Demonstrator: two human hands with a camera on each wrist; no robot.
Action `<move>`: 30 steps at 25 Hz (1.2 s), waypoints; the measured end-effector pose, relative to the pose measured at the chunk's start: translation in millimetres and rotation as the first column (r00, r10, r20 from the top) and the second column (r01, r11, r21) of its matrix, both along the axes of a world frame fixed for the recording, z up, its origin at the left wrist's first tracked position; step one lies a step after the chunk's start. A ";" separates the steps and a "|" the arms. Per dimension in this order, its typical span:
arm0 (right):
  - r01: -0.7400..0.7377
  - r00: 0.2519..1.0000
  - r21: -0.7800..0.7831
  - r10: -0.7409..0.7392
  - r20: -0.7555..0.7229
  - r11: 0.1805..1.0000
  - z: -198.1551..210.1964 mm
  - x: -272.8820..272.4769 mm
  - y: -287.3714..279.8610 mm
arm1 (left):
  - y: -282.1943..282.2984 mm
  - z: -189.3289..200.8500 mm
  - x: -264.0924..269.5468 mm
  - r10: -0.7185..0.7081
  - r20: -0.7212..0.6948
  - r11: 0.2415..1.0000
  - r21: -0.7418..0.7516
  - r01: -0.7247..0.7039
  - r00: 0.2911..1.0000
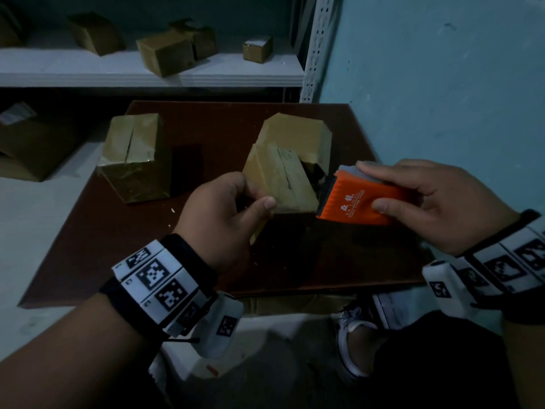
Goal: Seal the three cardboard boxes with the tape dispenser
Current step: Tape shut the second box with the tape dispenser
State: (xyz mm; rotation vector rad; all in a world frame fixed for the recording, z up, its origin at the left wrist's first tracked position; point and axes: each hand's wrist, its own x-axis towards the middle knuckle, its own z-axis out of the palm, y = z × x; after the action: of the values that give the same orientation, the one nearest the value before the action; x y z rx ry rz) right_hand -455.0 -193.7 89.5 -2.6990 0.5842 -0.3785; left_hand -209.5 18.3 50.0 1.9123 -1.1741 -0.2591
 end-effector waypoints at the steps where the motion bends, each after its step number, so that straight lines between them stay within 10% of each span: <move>1: -0.005 1.000 0.015 0.005 -0.012 1.000 -0.2 -1.7 -2.9 | -0.1 -1.3 -1.0 0.001 0.006 1.000 0.014 -0.001 1.000; 30: 0.046 0.991 0.061 -0.038 -0.131 0.997 -41.0 34.7 -22.3 | -4.0 -3.7 12.6 0.203 0.129 0.950 0.215 -0.227 0.971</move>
State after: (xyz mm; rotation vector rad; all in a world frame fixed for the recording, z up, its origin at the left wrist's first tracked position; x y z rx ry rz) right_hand -420.2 -216.0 48.6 -2.6677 0.6786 -0.1918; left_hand -196.9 14.3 46.3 2.2614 -1.0265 -0.1825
